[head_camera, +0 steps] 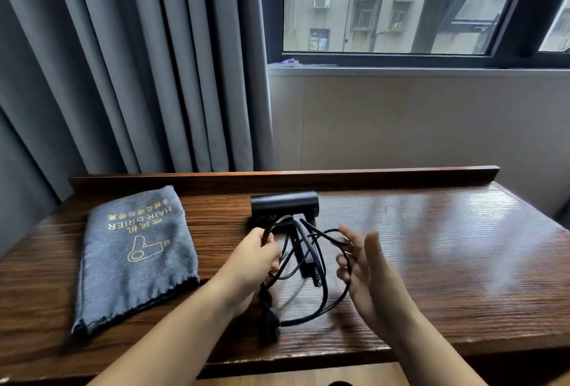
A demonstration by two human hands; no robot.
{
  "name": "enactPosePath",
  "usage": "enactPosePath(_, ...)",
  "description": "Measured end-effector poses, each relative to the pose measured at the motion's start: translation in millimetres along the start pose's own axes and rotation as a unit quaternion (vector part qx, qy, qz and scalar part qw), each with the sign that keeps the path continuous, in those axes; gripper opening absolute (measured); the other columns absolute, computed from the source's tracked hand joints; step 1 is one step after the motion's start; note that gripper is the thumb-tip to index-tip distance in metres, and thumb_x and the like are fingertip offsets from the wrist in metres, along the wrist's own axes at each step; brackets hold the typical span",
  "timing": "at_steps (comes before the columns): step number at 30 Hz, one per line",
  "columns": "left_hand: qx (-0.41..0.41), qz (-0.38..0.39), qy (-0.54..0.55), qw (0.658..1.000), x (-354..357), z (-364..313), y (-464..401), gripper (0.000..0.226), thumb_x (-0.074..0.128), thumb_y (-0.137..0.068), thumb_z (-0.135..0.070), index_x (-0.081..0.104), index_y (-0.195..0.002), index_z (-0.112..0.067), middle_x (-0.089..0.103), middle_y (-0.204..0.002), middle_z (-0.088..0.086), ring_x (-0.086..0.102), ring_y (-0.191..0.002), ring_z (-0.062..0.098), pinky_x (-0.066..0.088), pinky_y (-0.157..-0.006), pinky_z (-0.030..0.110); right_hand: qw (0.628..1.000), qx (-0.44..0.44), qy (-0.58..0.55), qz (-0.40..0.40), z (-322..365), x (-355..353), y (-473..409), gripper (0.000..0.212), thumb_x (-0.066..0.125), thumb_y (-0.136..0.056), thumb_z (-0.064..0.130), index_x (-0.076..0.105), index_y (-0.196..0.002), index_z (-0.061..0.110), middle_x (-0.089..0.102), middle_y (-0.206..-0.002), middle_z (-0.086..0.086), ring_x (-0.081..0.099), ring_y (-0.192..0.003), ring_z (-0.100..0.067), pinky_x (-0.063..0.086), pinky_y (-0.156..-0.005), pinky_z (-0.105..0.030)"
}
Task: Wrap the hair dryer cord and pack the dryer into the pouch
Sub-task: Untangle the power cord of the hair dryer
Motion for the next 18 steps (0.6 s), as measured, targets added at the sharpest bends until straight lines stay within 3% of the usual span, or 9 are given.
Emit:
enactPosePath(2,0.039,-0.015,-0.015,0.999,12.0,-11.0,8.8,0.005,0.048,-0.091,-0.011,0.046,-0.092,-0.015,0.046,-0.084,0.004,0.04,-0.076,0.02,0.035,-0.072,0.038,0.999,-0.007,0.044,0.023,0.7,6.6,2.0,0.112,0.078,-0.043,0.079,0.053,-0.135,0.02,0.06,-0.106,0.008,0.048,-0.077,-0.008,0.035,-0.071,-0.024)
enactPosePath(4,0.124,-0.009,-0.104,0.987,29.6,-23.3,23.9,0.007,0.05,-0.093,-0.012,0.045,-0.095,-0.016,0.051,-0.09,0.003,0.045,-0.08,0.017,0.04,-0.073,0.036,0.987,-0.02,0.153,0.052,5.5,14.3,3.7,0.097,0.073,-0.052,0.067,0.046,-0.138,0.031,0.062,-0.113,0.013,0.058,-0.081,0.002,0.038,-0.075,-0.019)
enactPosePath(6,0.239,0.031,-0.185,0.953,52.4,-31.7,42.2,0.013,0.051,-0.093,-0.013,0.045,-0.103,-0.019,0.049,-0.102,0.001,0.047,-0.091,0.01,0.04,-0.082,0.029,0.968,-0.041,0.229,0.1,13.9,20.6,7.2,0.095,0.076,-0.051,0.066,0.04,-0.135,0.038,0.067,-0.113,0.017,0.062,-0.09,0.012,0.046,-0.077,-0.012)
enactPosePath(8,0.318,0.088,-0.212,0.92,71.6,-33.9,55.2,0.019,0.05,-0.092,-0.012,0.046,-0.107,-0.023,0.044,-0.108,-0.003,0.045,-0.099,0.002,0.038,-0.088,0.019,0.961,-0.033,0.236,0.142,18.8,21.0,11.2,0.095,0.08,-0.054,0.054,0.036,-0.137,0.04,0.068,-0.117,0.02,0.061,-0.11,0.006,0.048,-0.084,-0.012)
enactPosePath(11,0.337,0.132,-0.196,0.911,80.4,-34.8,53.1,0.029,0.052,-0.089,-0.01,0.05,-0.115,-0.023,0.047,-0.115,-0.005,0.047,-0.109,0.005,0.038,-0.096,0.019,0.964,-0.015,0.211,0.162,25.7,15.8,10.4,0.09,0.08,-0.061,0.035,0.039,-0.141,0.04,0.068,-0.119,-0.005,0.064,-0.115,-0.02,0.052,-0.089,-0.031)
enactPosePath(14,0.377,0.095,-0.271,0.88,77.5,-39.0,39.9,0.035,0.055,-0.09,-0.022,0.051,-0.124,-0.02,0.049,-0.118,-0.006,0.042,-0.111,0.011,0.035,-0.099,0.026,0.959,-0.016,0.2,0.202,35.0,17.2,5.5,0.076,0.079,-0.07,0.026,0.046,-0.138,0.026,0.061,-0.128,-0.013,0.06,-0.12,-0.029,0.051,-0.095,-0.042)
enactPosePath(16,0.391,0.056,-0.317,0.862,73.5,-45.7,30.6,0.033,0.059,-0.086,-0.031,0.056,-0.118,-0.023,0.054,-0.113,-0.008,0.042,-0.107,0.015,0.039,-0.095,0.034,0.959,-0.014,0.19,0.21,37.1,17.7,2.1,0.068,0.076,-0.073,0.023,0.048,-0.135,0.017,0.057,-0.13,-0.017,0.059,-0.12,-0.033,0.05,-0.096,-0.05)
enactPosePath(18,0.369,0.02,-0.285,0.885,66.0,-55.2,20.6,0.027,0.063,-0.08,-0.041,0.064,-0.103,-0.027,0.059,-0.099,-0.013,0.045,-0.102,0.015,0.044,-0.089,0.038,0.967,0.013,0.148,0.205,36.9,20.3,-0.6,0.067,0.075,-0.073,0.017,0.049,-0.135,0.018,0.056,-0.129,-0.021,0.061,-0.108,-0.032,0.049,-0.091,-0.055)
Point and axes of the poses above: each hand's wrist, its own y-axis away from the middle knuckle, its own x-axis out of the palm, z = x × y, the point moved 5 cm from there along -y, towards the middle knuckle
